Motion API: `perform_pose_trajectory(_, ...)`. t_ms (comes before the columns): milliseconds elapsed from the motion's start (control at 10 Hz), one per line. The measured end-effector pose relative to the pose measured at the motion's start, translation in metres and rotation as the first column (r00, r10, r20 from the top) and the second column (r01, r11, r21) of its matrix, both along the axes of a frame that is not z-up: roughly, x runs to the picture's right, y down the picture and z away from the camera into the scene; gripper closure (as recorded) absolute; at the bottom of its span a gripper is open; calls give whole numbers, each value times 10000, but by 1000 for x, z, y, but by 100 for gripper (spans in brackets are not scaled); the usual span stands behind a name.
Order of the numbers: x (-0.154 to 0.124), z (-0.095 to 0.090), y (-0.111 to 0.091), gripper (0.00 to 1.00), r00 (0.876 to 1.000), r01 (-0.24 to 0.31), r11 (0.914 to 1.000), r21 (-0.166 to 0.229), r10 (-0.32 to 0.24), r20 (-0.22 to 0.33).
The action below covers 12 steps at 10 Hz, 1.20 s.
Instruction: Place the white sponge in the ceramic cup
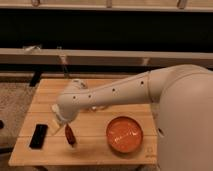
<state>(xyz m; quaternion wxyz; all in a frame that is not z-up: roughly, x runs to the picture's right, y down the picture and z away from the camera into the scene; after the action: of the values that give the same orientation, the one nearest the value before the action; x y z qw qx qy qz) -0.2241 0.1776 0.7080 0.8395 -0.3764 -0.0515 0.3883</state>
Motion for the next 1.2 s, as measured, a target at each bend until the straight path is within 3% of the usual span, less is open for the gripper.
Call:
perform_pose_trajectory(300,-30,16,-3,24,9989,252,9981,565,-274,387)
perform_pose_trajectory(700,-44,33,-21,24,9995,-41,9950,993,11,310)
perform_pose_trajectory(1200,-43,33,-21,24,9995,-51,9952,974,21,306)
